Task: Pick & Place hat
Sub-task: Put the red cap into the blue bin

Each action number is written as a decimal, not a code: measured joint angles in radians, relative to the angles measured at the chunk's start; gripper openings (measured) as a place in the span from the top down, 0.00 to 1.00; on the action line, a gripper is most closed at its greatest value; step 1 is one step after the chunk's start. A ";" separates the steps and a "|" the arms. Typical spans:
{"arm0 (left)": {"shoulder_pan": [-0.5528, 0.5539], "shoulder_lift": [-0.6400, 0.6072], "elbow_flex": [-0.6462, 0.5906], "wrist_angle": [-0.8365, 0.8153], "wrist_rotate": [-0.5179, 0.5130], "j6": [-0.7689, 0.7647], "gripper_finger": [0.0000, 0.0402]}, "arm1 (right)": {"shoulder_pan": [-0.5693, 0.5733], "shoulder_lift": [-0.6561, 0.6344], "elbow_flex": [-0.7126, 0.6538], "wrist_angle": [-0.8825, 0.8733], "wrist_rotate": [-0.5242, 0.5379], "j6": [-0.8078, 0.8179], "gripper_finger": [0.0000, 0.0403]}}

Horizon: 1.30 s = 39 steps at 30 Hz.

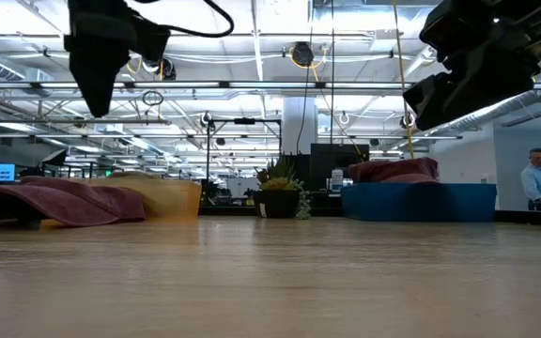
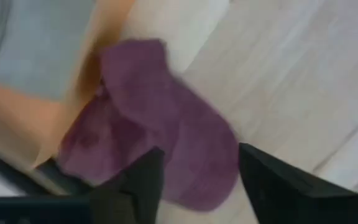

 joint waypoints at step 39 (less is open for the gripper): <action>0.287 0.018 -0.344 0.154 0.258 0.305 0.58 | 0.015 0.000 0.000 0.028 0.000 0.002 0.62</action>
